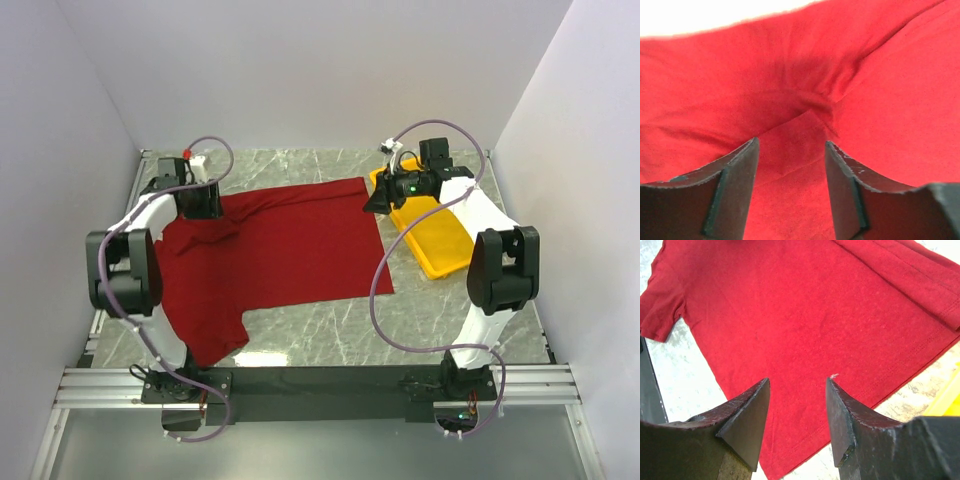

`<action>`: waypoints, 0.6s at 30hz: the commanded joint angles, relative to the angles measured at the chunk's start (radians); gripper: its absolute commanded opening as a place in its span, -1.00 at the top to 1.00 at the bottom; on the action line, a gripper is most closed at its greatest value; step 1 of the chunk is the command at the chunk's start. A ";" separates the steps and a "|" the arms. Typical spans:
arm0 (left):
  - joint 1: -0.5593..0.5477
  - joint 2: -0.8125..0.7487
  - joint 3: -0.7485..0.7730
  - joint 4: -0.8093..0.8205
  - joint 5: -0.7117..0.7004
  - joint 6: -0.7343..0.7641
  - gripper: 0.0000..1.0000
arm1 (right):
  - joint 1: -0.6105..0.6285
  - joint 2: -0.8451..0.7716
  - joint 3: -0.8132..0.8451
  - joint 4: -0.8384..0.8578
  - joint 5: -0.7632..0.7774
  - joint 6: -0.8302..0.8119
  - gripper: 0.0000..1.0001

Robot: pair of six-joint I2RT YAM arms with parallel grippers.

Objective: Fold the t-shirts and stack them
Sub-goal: Fold the tshirt

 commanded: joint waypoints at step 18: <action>-0.063 0.210 0.107 -0.072 -0.141 -0.048 0.33 | 0.003 -0.020 0.014 0.000 -0.013 0.000 -0.12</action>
